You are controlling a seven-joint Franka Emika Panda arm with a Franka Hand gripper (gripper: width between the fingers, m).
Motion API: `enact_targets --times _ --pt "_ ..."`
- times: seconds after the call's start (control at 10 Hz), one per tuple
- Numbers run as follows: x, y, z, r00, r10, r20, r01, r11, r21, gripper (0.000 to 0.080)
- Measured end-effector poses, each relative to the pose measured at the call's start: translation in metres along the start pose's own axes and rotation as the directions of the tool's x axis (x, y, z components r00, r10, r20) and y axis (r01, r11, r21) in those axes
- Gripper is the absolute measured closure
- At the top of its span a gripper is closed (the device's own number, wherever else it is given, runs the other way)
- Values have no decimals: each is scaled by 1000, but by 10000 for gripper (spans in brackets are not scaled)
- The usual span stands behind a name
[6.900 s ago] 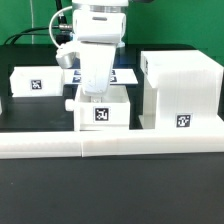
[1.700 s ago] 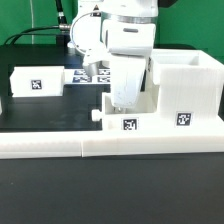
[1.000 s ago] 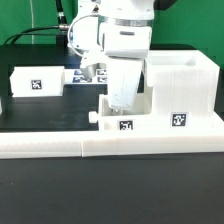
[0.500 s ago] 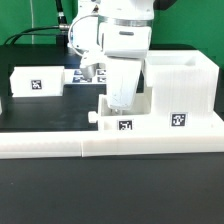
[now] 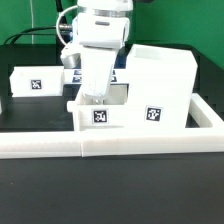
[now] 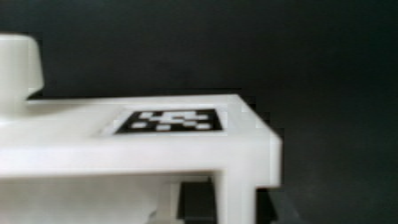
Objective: Assemble drawer
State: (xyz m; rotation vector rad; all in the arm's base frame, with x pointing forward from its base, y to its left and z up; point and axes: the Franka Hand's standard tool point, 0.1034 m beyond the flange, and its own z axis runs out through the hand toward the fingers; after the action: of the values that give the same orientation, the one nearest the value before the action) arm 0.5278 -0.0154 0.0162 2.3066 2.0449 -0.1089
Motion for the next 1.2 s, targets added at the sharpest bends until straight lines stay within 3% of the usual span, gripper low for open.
enact_targets --times 0.2,0.4,1.1,1.2 --pt "6 -2 0 999 30 11 -30 1000 2 757" --pt "22 -10 1 996 48 79 -50 998 22 757" --pt "19 -7 2 992 100 82 -101 995 16 757" --pt "18 -9 3 985 152 85 -155 988 28 757"
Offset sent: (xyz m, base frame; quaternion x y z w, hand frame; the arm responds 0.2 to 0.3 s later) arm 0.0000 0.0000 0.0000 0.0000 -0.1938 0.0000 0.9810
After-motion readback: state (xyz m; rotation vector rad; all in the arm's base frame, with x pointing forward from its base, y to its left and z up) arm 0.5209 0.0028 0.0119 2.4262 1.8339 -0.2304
